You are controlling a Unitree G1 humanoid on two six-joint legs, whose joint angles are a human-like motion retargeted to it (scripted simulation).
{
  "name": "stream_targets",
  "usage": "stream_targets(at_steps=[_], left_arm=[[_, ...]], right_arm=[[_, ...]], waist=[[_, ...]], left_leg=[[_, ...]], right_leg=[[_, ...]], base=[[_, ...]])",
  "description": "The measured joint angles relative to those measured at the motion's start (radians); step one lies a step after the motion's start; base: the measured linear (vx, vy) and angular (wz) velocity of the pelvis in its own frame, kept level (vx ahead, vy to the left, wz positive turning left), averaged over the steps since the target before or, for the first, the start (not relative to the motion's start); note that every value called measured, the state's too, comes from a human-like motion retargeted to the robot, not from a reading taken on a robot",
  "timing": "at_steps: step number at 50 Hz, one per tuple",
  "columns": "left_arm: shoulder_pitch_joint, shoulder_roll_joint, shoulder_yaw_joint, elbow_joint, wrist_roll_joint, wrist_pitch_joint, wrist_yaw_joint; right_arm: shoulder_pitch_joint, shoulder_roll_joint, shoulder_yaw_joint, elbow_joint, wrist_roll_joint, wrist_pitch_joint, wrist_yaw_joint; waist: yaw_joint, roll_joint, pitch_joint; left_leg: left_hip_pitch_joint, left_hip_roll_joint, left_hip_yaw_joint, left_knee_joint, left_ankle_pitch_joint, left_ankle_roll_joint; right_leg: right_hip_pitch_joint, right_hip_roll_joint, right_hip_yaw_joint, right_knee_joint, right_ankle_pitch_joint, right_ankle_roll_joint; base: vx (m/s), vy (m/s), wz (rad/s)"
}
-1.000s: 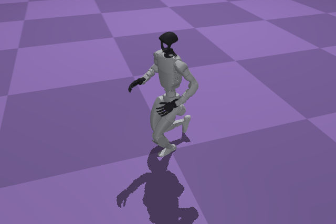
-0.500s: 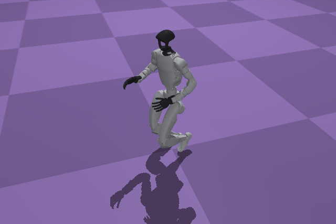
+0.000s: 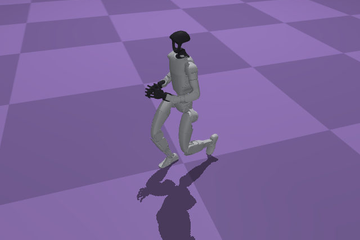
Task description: Run
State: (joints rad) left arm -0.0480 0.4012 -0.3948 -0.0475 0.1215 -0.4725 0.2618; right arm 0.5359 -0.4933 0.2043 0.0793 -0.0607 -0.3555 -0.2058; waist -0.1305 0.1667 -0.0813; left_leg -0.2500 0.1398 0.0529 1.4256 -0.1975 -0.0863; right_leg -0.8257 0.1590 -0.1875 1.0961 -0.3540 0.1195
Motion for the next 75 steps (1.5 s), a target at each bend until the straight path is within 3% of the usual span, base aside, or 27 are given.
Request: stream_targets(at_steps=[2,5,7,10,13,16,18,20,22,25,27,30,32,35,37,40,43,45,50,53,57,60,62,65,68,70,75], left_arm=[[0.060,0.000,-0.004,0.026,0.013,0.025,-0.011],[0.161,0.002,0.020,0.120,0.051,0.099,-0.017],[0.252,0.001,0.055,0.171,0.064,0.128,-0.040],[0.437,0.033,0.126,0.163,0.038,0.109,-0.094],[0.591,0.059,0.193,0.141,-0.015,0.078,-0.137],[0.657,0.050,0.230,0.134,-0.051,0.078,-0.113],[0.656,0.035,0.235,0.129,-0.039,0.079,-0.080],[0.615,0.023,0.235,0.122,-0.002,0.081,-0.025],[0.497,0.016,0.227,0.135,0.067,0.095,0.059],[0.224,-0.005,0.185,0.191,0.153,0.130,0.182],[0.116,-0.026,0.173,0.165,0.145,0.124,0.188],[0.039,-0.042,0.148,0.093,0.108,0.072,0.154],[0.030,-0.036,0.105,0.055,0.088,0.027,0.119],[0.049,-0.015,0.048,0.027,0.082,-0.005,0.079],[0.106,-0.016,0.035,0.054,0.098,0.010,0.072],[0.218,-0.018,0.048,0.156,0.142,0.075,0.078],[0.341,-0.028,0.095,0.273,0.170,0.131,0.079],[0.461,-0.007,0.138,0.274,0.156,0.119,0.049],[0.664,0.036,0.209,0.218,0.060,0.072,-0.008],[0.652,0.022,0.209,0.192,0.068,0.069,0.040],[0.448,0.011,0.188,0.174,0.176,0.090,0.162],[0.159,-0.012,0.160,0.204,0.245,0.126,0.260],[0.067,-0.035,0.164,0.162,0.216,0.114,0.254],[0.021,-0.048,0.152,0.094,0.155,0.058,0.206],[0.043,-0.032,0.096,0.081,0.121,0.012,0.139],[0.080,-0.023,0.067,0.112,0.124,0.017,0.109],[0.243,-0.052,0.045,0.407,0.216,0.160,0.082]], right_arm=[[-0.048,-0.007,0.001,-0.020,-0.025,0.003,-0.021],[-0.232,-0.038,-0.001,-0.028,-0.096,0.036,-0.066],[-0.386,-0.055,0.003,-0.037,-0.130,0.045,-0.104],[-0.481,-0.054,0.002,-0.109,-0.110,0.021,-0.130],[-0.462,-0.039,0.009,-0.181,-0.079,-0.010,-0.102],[-0.424,-0.020,0.015,-0.200,-0.086,-0.022,-0.065],[-0.388,0.001,0.026,-0.185,-0.109,-0.020,-0.052],[-0.344,0.029,0.037,-0.145,-0.145,-0.007,-0.051],[-0.309,0.069,0.052,-0.065,-0.186,0.016,-0.072],[-0.282,0.105,0.078,0.087,-0.222,0.020,-0.099],[-0.224,0.080,0.082,0.119,-0.194,0.005,-0.074],[-0.118,0.036,0.075,0.123,-0.121,-0.005,-0.042],[-0.053,0.028,0.058,0.125,-0.084,-0.006,-0.041],[-0.017,0.037,0.038,0.115,-0.069,-0.006,-0.070],[-0.051,0.041,0.038,0.098,-0.085,-0.009,-0.099],[-0.185,0.030,0.029,0.071,-0.138,-0.002,-0.149],[-0.406,0.002,0.011,0.024,-0.189,0.017,-0.202],[-0.468,0.003,0.000,-0.054,-0.166,0.003,-0.214],[-0.417,0.019,0.015,-0.183,-0.094,-0.048,-0.135],[-0.356,0.043,0.035,-0.158,-0.116,-0.049,-0.104],[-0.263,0.103,0.068,0.004,-0.186,-0.003,-0.114],[-0.231,0.131,0.084,0.182,-0.208,-0.002,-0.129],[-0.165,0.108,0.077,0.214,-0.171,-0.013,-0.108],[-0.061,0.076,0.054,0.213,-0.096,-0.015,-0.088],[0.001,0.071,0.022,0.189,-0.051,-0.010,-0.089],[-0.015,0.064,0.013,0.162,-0.053,-0.013,-0.107],[-0.257,0.023,0.029,0.096,-0.144,0.002,-0.160]], waist=[[0.050,-0.001,0.011],[0.138,-0.025,0.063],[0.177,-0.068,0.077],[0.230,-0.147,0.050],[0.243,-0.239,-0.005],[0.194,-0.317,-0.049],[0.158,-0.341,-0.053],[0.119,-0.359,-0.041],[0.080,-0.371,-0.007],[0.028,-0.339,0.037],[-0.013,-0.285,0.025],[-0.057,-0.192,-0.011],[-0.039,-0.125,-0.035],[0.036,-0.042,-0.061],[0.085,-0.041,-0.057],[0.167,-0.057,-0.015],[0.214,-0.114,0.040],[0.241,-0.163,0.035],[0.225,-0.298,-0.050],[0.158,-0.344,-0.067],[0.068,-0.371,-0.025],[0.021,-0.334,0.015],[-0.012,-0.280,0.004],[-0.041,-0.192,-0.031],[0.014,-0.094,-0.065],[0.060,-0.059,-0.070],[0.176,-0.078,-0.002]], left_leg=[[-0.033,0.074,0.013,0.197,-0.030,0.052],[-0.180,0.142,-0.005,0.467,-0.198,0.166],[-0.346,0.095,0.001,0.493,-0.288,0.226],[-0.509,-0.016,0.075,0.271,-0.327,0.237],[-0.548,-0.184,0.152,-0.172,-0.264,0.150],[-0.532,-0.347,0.186,-0.504,-0.193,0.098],[-0.539,-0.400,0.189,-0.461,-0.231,0.138],[-0.536,-0.439,0.181,-0.313,-0.348,0.232],[-0.498,-0.456,0.163,-0.186,-0.491,0.321],[-0.353,-0.436,0.105,-0.168,-0.608,0.341],[-0.222,-0.395,0.068,-0.247,-0.578,0.279],[-0.077,-0.293,0.029,-0.321,-0.375,0.129],[-0.051,-0.195,0.004,-0.261,-0.181,0.037],[-0.068,-0.040,-0.021,-0.062,-0.004,-0.012],[-0.094,0.023,-0.011,0.127,-0.026,0.035],[-0.196,0.099,-0.027,0.417,-0.171,0.140],[-0.408,0.046,-0.029,0.493,-0.295,0.235],[-0.513,-0.017,0.020,0.368,-0.317,0.249],[-0.554,-0.282,0.153,-0.348,-0.246,0.132],[-0.542,-0.394,0.170,-0.411,-0.288,0.163],[-0.483,-0.457,0.143,-0.192,-0.519,0.321],[-0.331,-0.438,0.086,-0.213,-0.604,0.323],[-0.213,-0.398,0.051,-0.287,-0.550,0.253],[-0.103,-0.296,0.016,-0.333,-0.334,0.107],[-0.103,-0.139,-0.003,-0.184,-0.107,0.018],[-0.114,-0.051,-0.007,-0.025,-0.064,0.026],[-0.236,0.060,-0.019,0.428,-0.247,0.170]], right_leg=[[0.024,0.025,-0.002,0.110,-0.125,-0.089],[0.117,0.041,0.026,0.233,-0.355,-0.203],[0.224,0.002,0.058,0.209,-0.412,-0.192],[0.396,-0.070,0.110,0.110,-0.298,-0.079],[0.502,-0.182,0.139,0.071,0.006,0.092],[0.522,-0.301,0.119,0.169,0.216,0.142],[0.528,-0.354,0.118,0.314,0.245,0.142],[0.515,-0.402,0.137,0.503,0.207,0.142],[0.445,-0.442,0.153,0.685,0.123,0.090],[0.245,-0.430,0.178,0.809,-0.021,-0.008],[0.123,-0.394,0.150,0.729,-0.075,-0.040],[0.022,-0.305,0.069,0.438,-0.089,-0.033],[0.002,-0.192,0.027,0.185,-0.053,0.002],[0.019,-0.029,-0.018,-0.054,0.002,0.016],[0.036,0.002,-0.020,0.024,-0.082,-0.041],[0.107,0.038,0.007,0.171,-0.306,-0.167],[0.248,-0.005,0.056,0.174,-0.430,-0.182],[0.357,-0.050,0.091,0.115,-0.369,-0.119],[0.491,-0.241,0.129,0.107,0.110,0.140],[0.494,-0.341,0.117,0.322,0.193,0.142],[0.393,-0.431,0.145,0.703,0.103,0.092],[0.195,-0.425,0.167,0.802,-0.013,0.008],[0.089,-0.398,0.137,0.701,-0.069,-0.020],[0.000,-0.309,0.060,0.385,-0.090,-0.011],[-0.019,-0.127,0.009,0.045,-0.035,0.025],[-0.005,-0.049,-0.010,-0.021,-0.054,0.001],[0.064,0.002,0.011,0.219,-0.352,-0.184]], base=[[-0.04,-0.07,-0.04],[-0.04,-0.09,0.43],[-0.01,-0.04,0.90],[0.06,0.06,0.69],[0.06,0.09,0.69],[-0.02,0.02,0.92],[-0.05,0.05,0.62],[-0.03,0.08,0.42],[-0.01,0.03,0.12],[-0.01,0.03,-0.17],[0.04,0.00,-0.21],[0.07,-0.07,-0.01],[0.01,-0.11,-0.13],[-0.05,-0.08,-0.28],[-0.05,-0.06,-0.06],[-0.04,-0.07,0.23],[-0.01,-0.05,0.77],[0.05,0.05,0.59],[0.04,0.09,0.75],[-0.05,0.04,0.83],[-0.04,0.05,0.43],[-0.02,0.05,-0.10],[0.03,-0.02,-0.03],[0.06,-0.09,0.04],[-0.02,-0.10,-0.22],[-0.06,-0.08,-0.25],[-0.05,-0.07,0.12]])
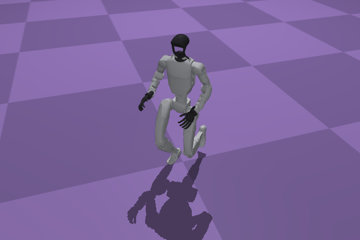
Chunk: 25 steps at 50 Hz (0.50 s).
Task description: Run
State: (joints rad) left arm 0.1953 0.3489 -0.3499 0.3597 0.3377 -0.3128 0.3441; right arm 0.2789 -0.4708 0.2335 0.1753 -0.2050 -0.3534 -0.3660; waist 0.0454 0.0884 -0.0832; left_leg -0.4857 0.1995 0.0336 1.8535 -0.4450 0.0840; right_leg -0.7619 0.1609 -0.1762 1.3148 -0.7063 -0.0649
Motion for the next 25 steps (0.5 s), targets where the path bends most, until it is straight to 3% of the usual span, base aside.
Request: stream_targets(at_steps=[2,4,6,9,12,15,18,20,22,25], left_arm=[[0.061,-0.024,0.007,0.146,0.033,0.043,-0.018],[0.157,-0.010,0.026,0.189,0.033,0.034,-0.051],[0.256,0.024,0.052,0.159,0.003,-0.001,-0.089],[0.372,0.060,0.092,0.068,-0.067,-0.049,-0.120],[0.416,0.063,0.120,-0.010,-0.118,-0.068,-0.098],[0.379,0.050,0.130,-0.072,-0.101,-0.082,-0.043],[0.229,0.049,0.132,-0.121,-0.037,-0.071,0.060],[0.058,0.043,0.115,-0.119,0.014,-0.048,0.130],[-0.072,0.020,0.103,-0.140,0.011,-0.043,0.150],[-0.171,-0.004,0.097,-0.209,-0.039,-0.070,0.123]], right_arm=[[-0.147,-0.010,0.009,-0.034,-0.024,0.015,-0.025],[-0.227,-0.010,0.009,-0.099,-0.011,0.009,-0.033],[-0.248,-0.002,0.007,-0.168,0.021,-0.007,-0.024],[-0.213,0.005,0.010,-0.229,0.054,-0.036,0.014],[-0.153,0.011,0.012,-0.226,0.045,-0.051,0.040],[-0.070,0.037,0.023,-0.165,0.006,-0.038,0.046],[-0.004,0.093,0.036,-0.025,-0.050,0.000,0.018],[0.011,0.138,0.049,0.109,-0.073,0.010,-0.005],[0.049,0.151,0.056,0.195,-0.054,0.009,0.007],[0.127,0.135,0.057,0.229,0.023,-0.001,0.045]], waist=[[0.032,-0.034,0.025],[0.065,-0.076,0.022],[0.092,-0.123,0.002],[0.082,-0.199,-0.047],[0.022,-0.268,-0.079],[-0.026,-0.292,-0.074],[-0.072,-0.314,-0.031],[-0.090,-0.310,0.012],[-0.112,-0.279,0.021],[-0.150,-0.217,-0.007]], left_leg=[[-0.113,-0.028,0.000,0.027,-0.072,0.055],[-0.207,-0.078,0.029,-0.074,-0.103,0.070],[-0.262,-0.136,0.073,-0.281,-0.100,0.053],[-0.292,-0.272,0.137,-0.669,-0.019,-0.022],[-0.275,-0.432,0.172,-0.932,0.056,-0.051],[-0.277,-0.507,0.167,-0.828,-0.032,0.019],[-0.222,-0.557,0.142,-0.696,-0.203,0.133],[-0.141,-0.560,0.114,-0.678,-0.273,0.162],[-0.036,-0.545,0.079,-0.729,-0.271,0.131],[0.096,-0.493,0.034,-0.837,-0.154,0.021]], right_leg=[[0.088,-0.030,0.018,-0.017,-0.041,0.003],[0.183,-0.066,0.041,-0.080,0.004,0.055],[0.265,-0.108,0.064,-0.151,0.123,0.139],[0.326,-0.215,0.076,-0.173,0.358,0.271],[0.343,-0.354,0.074,-0.044,0.503,0.327],[0.347,-0.424,0.084,0.198,0.534,0.320],[0.296,-0.476,0.118,0.444,0.468,0.272],[0.221,-0.485,0.147,0.541,0.406,0.222],[0.133,-0.476,0.150,0.538,0.335,0.177],[0.026,-0.429,0.103,0.366,0.271,0.153]], base=[[-0.02,-0.04,0.59],[0.02,0.03,0.52],[0.06,0.06,0.52],[0.05,0.07,1.01],[-0.02,0.06,1.42],[-0.05,0.05,0.88],[-0.03,0.05,0.52],[-0.03,0.05,0.11],[0.00,0.00,0.00],[0.04,-0.04,0.15]])
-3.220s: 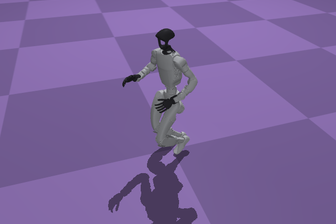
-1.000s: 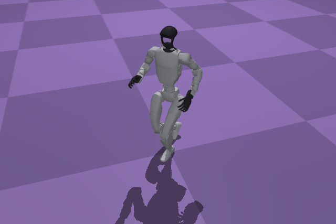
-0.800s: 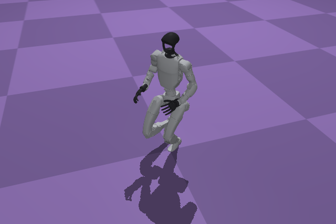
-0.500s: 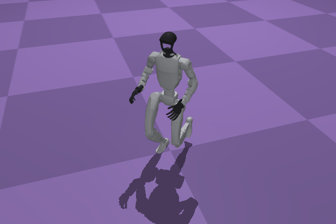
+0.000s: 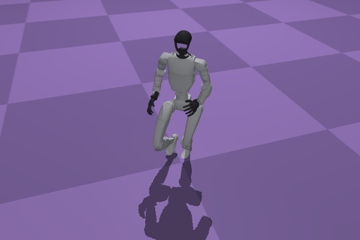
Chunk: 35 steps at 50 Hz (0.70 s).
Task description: Run
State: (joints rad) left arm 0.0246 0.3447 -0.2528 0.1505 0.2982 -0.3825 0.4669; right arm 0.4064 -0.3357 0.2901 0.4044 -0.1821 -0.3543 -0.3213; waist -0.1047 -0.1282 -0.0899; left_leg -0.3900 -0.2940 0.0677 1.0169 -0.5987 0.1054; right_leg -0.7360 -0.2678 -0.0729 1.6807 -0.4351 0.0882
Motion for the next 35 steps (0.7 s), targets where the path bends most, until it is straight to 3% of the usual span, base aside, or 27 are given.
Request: stream_targets(at_steps=[3,5,7,10,13,15,17,21,25,28,31,33,35], left_arm=[[-0.010,0.006,-0.032,-0.050,-0.053,-0.056,-0.044],[0.007,0.022,-0.062,-0.049,-0.067,-0.077,-0.069],[0.051,0.030,-0.083,-0.001,-0.059,-0.066,-0.090],[0.163,0.021,-0.099,0.153,-0.015,0.003,-0.116],[0.231,-0.027,-0.090,0.445,0.054,0.105,-0.136],[0.303,-0.041,-0.079,0.577,0.081,0.129,-0.166],[0.396,-0.024,-0.067,0.605,0.074,0.112,-0.214],[0.549,0.010,-0.038,0.520,-0.004,0.058,-0.289],[0.592,0.014,-0.016,0.411,-0.081,0.041,-0.286],[0.523,-0.001,-0.018,0.361,-0.080,0.033,-0.240],[0.300,0.002,-0.039,0.332,-0.050,0.041,-0.161],[0.121,-0.009,-0.055,0.282,-0.035,0.038,-0.115],[-0.015,-0.022,-0.057,0.179,-0.050,0.019,-0.092]], right_arm=[[0.061,-0.012,-0.013,-0.024,0.083,-0.006,0.016],[0.071,-0.012,-0.019,-0.049,0.111,-0.008,0.009],[0.038,-0.016,-0.020,-0.084,0.108,-0.013,-0.011],[-0.068,-0.031,-0.019,-0.137,0.062,-0.015,-0.040],[-0.281,-0.062,-0.022,-0.185,-0.001,0.017,-0.074],[-0.386,-0.073,-0.030,-0.238,-0.007,0.022,-0.087],[-0.416,-0.069,-0.040,-0.300,0.024,0.014,-0.077],[-0.368,-0.056,-0.041,-0.365,0.082,-0.012,-0.016],[-0.287,-0.034,-0.032,-0.324,0.083,-0.028,0.026],[-0.203,0.005,-0.006,-0.223,0.059,0.002,0.033],[-0.178,0.064,0.027,-0.008,0.032,0.045,0.022],[-0.163,0.093,0.049,0.132,0.031,0.054,0.025],[-0.116,0.094,0.062,0.204,0.057,0.050,0.046]], waist=[[0.003,0.066,-0.044],[0.038,0.110,-0.067],[0.087,0.141,-0.072],[0.155,0.145,-0.053],[0.210,0.131,0.003],[0.240,0.101,0.016],[0.262,0.065,0.006],[0.261,-0.002,-0.036],[0.189,-0.077,-0.063],[0.149,-0.098,-0.053],[0.118,-0.109,-0.002],[0.102,-0.101,0.027],[0.079,-0.077,0.027]], left_leg=[[0.037,0.094,-0.025,0.016,0.190,-0.121],[0.027,0.177,-0.032,0.116,0.284,-0.161],[0.016,0.255,-0.036,0.276,0.310,-0.158],[-0.025,0.332,-0.034,0.575,0.309,-0.121],[-0.146,0.396,-0.049,0.798,0.243,-0.036],[-0.241,0.402,-0.034,0.811,0.178,0.017],[-0.309,0.382,0.002,0.698,0.147,0.029],[-0.363,0.262,0.076,0.293,0.168,-0.031],[-0.339,0.076,0.119,-0.014,0.243,-0.055],[-0.342,0.012,0.110,0.113,0.099,0.042],[-0.295,-0.023,0.089,0.203,-0.059,0.129],[-0.247,-0.026,0.065,0.195,-0.095,0.135],[-0.183,-0.015,0.038,0.126,-0.051,0.088]], right_leg=[[-0.049,0.116,-0.058,-0.307,0.006,0.035],[-0.053,0.219,-0.084,-0.491,0.030,0.056],[-0.033,0.299,-0.100,-0.544,0.011,0.030],[-0.007,0.354,-0.095,-0.427,-0.144,-0.080],[0.076,0.384,-0.077,-0.396,-0.268,-0.145],[0.149,0.370,-0.060,-0.438,-0.268,-0.126],[0.220,0.344,-0.041,-0.504,-0.185,-0.065],[0.299,0.250,-0.027,-0.535,0.078,0.085],[0.334,0.082,-0.032,-0.379,0.256,0.152],[0.348,0.017,-0.027,-0.138,0.257,0.135],[0.312,-0.032,-0.008,0.071,0.204,0.091],[0.252,-0.052,0.004,0.146,0.136,0.040],[0.180,-0.059,0.001,0.141,0.060,-0.003]], base=[[0.03,-0.10,0.33],[-0.03,-0.08,0.14],[-0.06,-0.06,0.04],[-0.05,-0.06,0.26],[-0.02,-0.08,0.62],[0.01,-0.03,0.67],[0.06,0.03,0.67],[0.06,0.07,1.00],[0.01,0.06,1.55],[-0.03,0.03,1.09],[-0.02,0.04,0.76],[-0.04,0.04,0.44],[-0.02,0.01,0.53]])
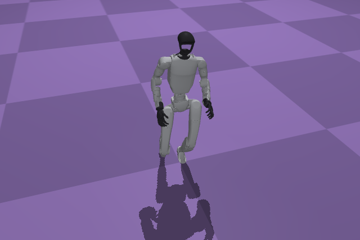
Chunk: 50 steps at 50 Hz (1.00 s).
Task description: Run
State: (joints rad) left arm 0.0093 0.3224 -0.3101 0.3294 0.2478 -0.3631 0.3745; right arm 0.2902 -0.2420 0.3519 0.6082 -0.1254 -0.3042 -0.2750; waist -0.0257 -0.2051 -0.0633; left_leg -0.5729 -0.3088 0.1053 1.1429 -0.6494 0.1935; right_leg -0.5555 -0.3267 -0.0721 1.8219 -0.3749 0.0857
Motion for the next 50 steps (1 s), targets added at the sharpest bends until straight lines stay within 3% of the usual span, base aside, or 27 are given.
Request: stream_targets(at_steps=[5,7,10,12,17,19,20,22,25,28,32,36,40,42,45,50], left_arm=[[-0.096,0.007,0.012,-0.237,-0.096,-0.084,-0.033],[-0.075,0.022,-0.005,-0.252,-0.118,-0.109,-0.052],[-0.008,0.040,-0.032,-0.183,-0.132,-0.103,-0.102],[0.066,0.045,-0.043,-0.080,-0.113,-0.067,-0.131],[0.221,0.006,-0.014,0.332,0.002,0.076,-0.170],[0.271,-0.020,0.009,0.485,0.033,0.105,-0.191],[0.303,-0.027,0.019,0.535,0.039,0.108,-0.208],[0.378,-0.020,0.029,0.538,0.025,0.092,-0.260],[0.435,-0.002,0.021,0.448,-0.025,0.070,-0.311],[0.372,0.019,-0.012,0.321,-0.050,0.054,-0.288],[0.183,0.048,-0.072,0.142,-0.076,0.002,-0.237],[-0.020,0.082,-0.103,-0.050,-0.090,-0.063,-0.217],[-0.150,0.109,-0.106,-0.148,-0.075,-0.088,-0.206],[-0.145,0.101,-0.103,-0.130,-0.081,-0.086,-0.198],[-0.059,0.078,-0.097,-0.048,-0.084,-0.077,-0.169],[0.200,0.039,-0.027,0.206,-0.085,-0.005,-0.156]], right_arm=[[0.156,-0.040,-0.024,-0.075,0.124,-0.020,0.046],[0.191,-0.046,-0.051,-0.134,0.158,-0.029,0.043],[0.189,-0.051,-0.085,-0.225,0.169,-0.038,0.010],[0.145,-0.056,-0.106,-0.276,0.143,-0.051,-0.022],[-0.102,-0.096,-0.179,-0.373,0.028,-0.044,-0.112],[-0.218,-0.122,-0.207,-0.424,0.018,-0.031,-0.128],[-0.260,-0.135,-0.216,-0.460,0.028,-0.025,-0.126],[-0.271,-0.148,-0.210,-0.539,0.075,-0.026,-0.090],[-0.225,-0.158,-0.160,-0.591,0.134,-0.025,-0.018],[-0.164,-0.164,-0.099,-0.522,0.136,-0.028,0.031],[-0.072,-0.145,-0.027,-0.334,0.124,-0.009,0.080],[0.026,-0.110,-0.002,-0.183,0.148,0.026,0.157],[0.042,-0.064,-0.010,-0.093,0.161,0.044,0.215],[-0.010,-0.040,-0.013,-0.088,0.177,0.032,0.208],[-0.094,-0.028,-0.029,-0.167,0.220,0.000,0.152],[-0.193,-0.053,-0.084,-0.449,0.304,-0.055,0.068]], waist=[[-0.073,0.062,-0.075],[-0.064,0.094,-0.094],[-0.013,0.147,-0.091],[0.019,0.156,-0.077],[0.118,0.170,0.011],[0.150,0.165,0.050],[0.163,0.158,0.062],[0.179,0.134,0.049],[0.162,0.094,0.005],[0.108,0.066,-0.020],[0.021,0.070,-0.019],[-0.034,0.086,0.007],[-0.022,0.079,0.083],[0.014,0.082,0.134],[0.080,0.087,0.161],[0.162,0.060,0.117]], left_leg=[[0.059,0.071,-0.024,-0.190,0.362,-0.223],[0.042,0.128,-0.026,-0.143,0.419,-0.263],[0.033,0.245,-0.026,0.031,0.400,-0.242],[0.028,0.301,-0.022,0.184,0.328,-0.190],[-0.012,0.401,-0.040,0.516,0.063,-0.075],[-0.012,0.392,-0.038,0.490,0.005,-0.053],[-0.005,0.379,-0.031,0.441,-0.001,-0.051],[0.019,0.349,-0.004,0.283,0.072,-0.083],[0.049,0.291,0.041,0.053,0.261,-0.159],[0.082,0.230,0.075,-0.074,0.335,-0.194],[0.145,0.190,0.066,-0.116,0.302,-0.192],[0.168,0.180,0.018,-0.024,0.091,-0.141],[0.179,0.224,0.000,0.139,-0.152,-0.075],[0.170,0.284,0.006,0.228,-0.123,-0.071],[0.118,0.356,0.014,0.301,-0.039,-0.067],[0.065,0.299,0.026,0.163,0.146,-0.131]], right_leg=[[-0.132,0.044,-0.067,-0.334,-0.086,-0.009],[-0.147,0.107,-0.088,-0.492,-0.081,0.012],[-0.111,0.227,-0.101,-0.636,-0.054,0.030],[-0.084,0.272,-0.090,-0.616,-0.087,0.016],[0.008,0.361,-0.071,-0.516,-0.371,-0.110],[0.057,0.372,-0.056,-0.529,-0.388,-0.109],[0.082,0.373,-0.044,-0.551,-0.364,-0.096],[0.113,0.343,-0.033,-0.608,-0.199,-0.043],[0.086,0.289,-0.013,-0.650,0.082,0.040],[0.035,0.239,0.008,-0.616,0.112,0.055],[0.015,0.233,0.050,-0.583,-0.002,0.041],[0.020,0.263,0.092,-0.525,-0.187,0.020],[0.067,0.276,0.057,-0.451,-0.419,-0.040],[0.115,0.290,0.015,-0.464,-0.430,-0.063],[0.157,0.316,-0.027,-0.535,-0.354,-0.061],[0.122,0.360,0.022,-0.607,0.005,0.060]], base=[[0.00,-0.07,1.24],[-0.02,-0.07,1.47],[-0.04,-0.05,1.23],[-0.06,-0.04,1.12],[-0.02,-0.02,0.77],[0.05,0.03,0.73],[0.09,0.05,0.82],[0.11,0.06,0.95],[0.09,0.06,1.32],[0.06,0.03,1.66],[0.04,-0.01,1.89],[-0.02,-0.05,1.62],[-0.03,-0.09,1.14],[-0.02,-0.11,0.79],[-0.02,-0.09,0.72],[0.01,-0.02,0.60]])
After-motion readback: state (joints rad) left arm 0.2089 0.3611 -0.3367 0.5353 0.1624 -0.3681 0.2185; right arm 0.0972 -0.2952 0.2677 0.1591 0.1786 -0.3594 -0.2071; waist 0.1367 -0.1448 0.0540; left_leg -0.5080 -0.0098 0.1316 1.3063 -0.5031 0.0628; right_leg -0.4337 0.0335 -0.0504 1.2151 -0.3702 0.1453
